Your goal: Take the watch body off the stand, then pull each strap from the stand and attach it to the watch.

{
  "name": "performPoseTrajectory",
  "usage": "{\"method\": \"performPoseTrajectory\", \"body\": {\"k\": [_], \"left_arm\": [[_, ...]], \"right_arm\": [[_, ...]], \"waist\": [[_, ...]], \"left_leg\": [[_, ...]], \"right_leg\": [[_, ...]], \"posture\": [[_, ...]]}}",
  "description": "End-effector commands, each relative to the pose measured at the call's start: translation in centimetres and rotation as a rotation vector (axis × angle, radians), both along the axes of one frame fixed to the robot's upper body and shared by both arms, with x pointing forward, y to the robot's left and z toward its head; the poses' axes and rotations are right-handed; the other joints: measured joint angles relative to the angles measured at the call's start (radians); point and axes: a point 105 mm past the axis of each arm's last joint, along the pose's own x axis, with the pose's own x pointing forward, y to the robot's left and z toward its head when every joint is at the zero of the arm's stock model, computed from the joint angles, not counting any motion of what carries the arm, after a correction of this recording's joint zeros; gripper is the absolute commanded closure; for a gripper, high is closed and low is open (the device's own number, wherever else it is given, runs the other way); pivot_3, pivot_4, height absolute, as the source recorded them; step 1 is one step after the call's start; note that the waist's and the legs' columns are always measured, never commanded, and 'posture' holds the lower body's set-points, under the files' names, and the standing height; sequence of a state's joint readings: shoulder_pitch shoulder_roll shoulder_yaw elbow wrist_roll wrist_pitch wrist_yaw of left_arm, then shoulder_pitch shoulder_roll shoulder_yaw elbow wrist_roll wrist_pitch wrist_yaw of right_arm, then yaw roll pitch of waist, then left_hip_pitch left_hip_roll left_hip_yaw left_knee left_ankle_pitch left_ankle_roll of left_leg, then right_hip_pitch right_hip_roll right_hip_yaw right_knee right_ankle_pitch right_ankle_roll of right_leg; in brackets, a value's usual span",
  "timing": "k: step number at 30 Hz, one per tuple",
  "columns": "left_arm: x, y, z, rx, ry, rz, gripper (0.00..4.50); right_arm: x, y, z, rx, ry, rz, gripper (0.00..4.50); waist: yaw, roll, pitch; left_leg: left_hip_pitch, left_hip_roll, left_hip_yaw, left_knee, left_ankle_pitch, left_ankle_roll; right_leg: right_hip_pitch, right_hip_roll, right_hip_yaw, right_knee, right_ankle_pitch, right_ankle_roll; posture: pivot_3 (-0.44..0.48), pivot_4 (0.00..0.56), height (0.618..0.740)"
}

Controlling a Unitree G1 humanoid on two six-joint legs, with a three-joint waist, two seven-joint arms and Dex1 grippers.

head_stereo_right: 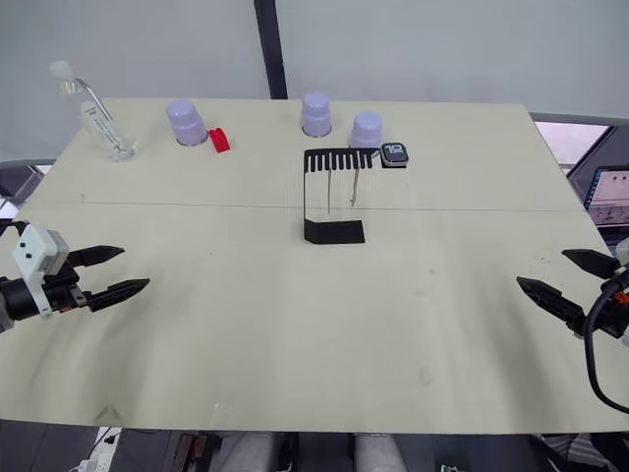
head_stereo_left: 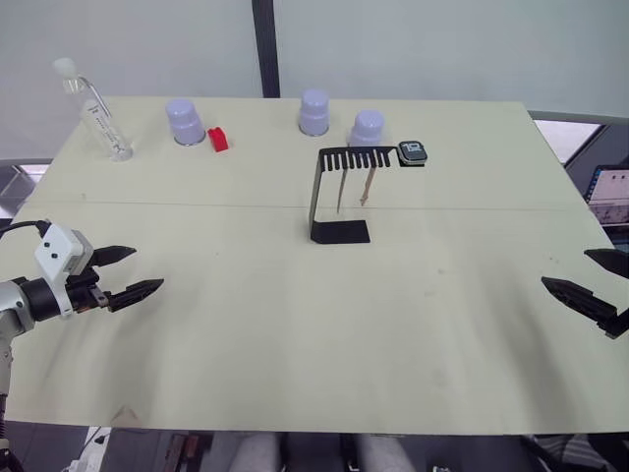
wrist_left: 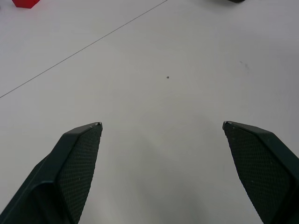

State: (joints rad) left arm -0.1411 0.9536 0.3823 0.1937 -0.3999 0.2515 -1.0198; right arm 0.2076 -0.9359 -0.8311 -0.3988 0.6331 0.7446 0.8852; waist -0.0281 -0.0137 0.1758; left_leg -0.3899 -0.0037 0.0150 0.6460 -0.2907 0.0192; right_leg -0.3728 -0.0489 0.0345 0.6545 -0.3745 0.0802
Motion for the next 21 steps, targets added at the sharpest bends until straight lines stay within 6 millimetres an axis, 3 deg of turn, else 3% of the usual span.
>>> {"method": "performPoseTrajectory", "body": {"k": [1, 5, 8, 14, 21], "left_arm": [[-0.6, -0.7, 1.1, -0.002, -0.021, -0.040, 0.03], [-1.3, -2.7, 0.0, 0.038, 0.017, -0.140, 0.03], [-1.0, -3.7, 0.7, 0.009, -0.007, -0.167, 0.03], [-0.3, -9.1, 4.8, -0.091, -0.087, -0.363, 0.03], [0.3, -15.6, 10.2, -0.184, -0.190, -0.643, 0.03]], "right_arm": [[0.2, 0.4, 0.4, -0.023, -0.027, 0.016, 0.00], [0.7, 0.9, 0.0, -0.037, -0.047, 0.018, 0.00], [0.9, 1.5, 0.3, -0.055, -0.082, 0.012, 0.00], [1.6, 5.2, 1.9, -0.016, -0.203, -0.007, 0.00], [2.6, 11.3, 4.8, 0.190, -0.340, -0.011, 0.00]], "waist": [[-0.001, 0.000, 0.000], [-0.003, 0.000, 0.000], [-0.001, 0.000, 0.000], [0.002, 0.000, 0.000], [-0.003, 0.000, 0.000]], "left_leg": [[0.000, 0.000, 0.000, 0.000, 0.000, 0.000], [0.000, 0.000, 0.000, 0.000, 0.000, 0.000], [0.000, 0.000, 0.000, 0.000, 0.000, 0.000], [-0.001, 0.000, -0.001, 0.001, 0.000, 0.000], [-0.001, 0.000, -0.001, 0.002, 0.002, -0.003]], "right_leg": [[0.000, 0.000, 0.000, 0.000, 0.000, 0.000], [0.000, 0.000, 0.000, 0.000, 0.000, 0.000], [0.000, 0.000, 0.000, 0.000, 0.000, 0.000], [-0.001, 0.000, -0.001, 0.001, 0.000, 0.000], [-0.002, 0.002, 0.000, 0.005, 0.000, 0.000]], "posture": [[0.000, 0.150, 0.740], [0.000, 0.150, 0.740], [0.000, 0.150, 0.740], [0.000, 0.150, 0.740], [0.000, 0.150, 0.740]]}}
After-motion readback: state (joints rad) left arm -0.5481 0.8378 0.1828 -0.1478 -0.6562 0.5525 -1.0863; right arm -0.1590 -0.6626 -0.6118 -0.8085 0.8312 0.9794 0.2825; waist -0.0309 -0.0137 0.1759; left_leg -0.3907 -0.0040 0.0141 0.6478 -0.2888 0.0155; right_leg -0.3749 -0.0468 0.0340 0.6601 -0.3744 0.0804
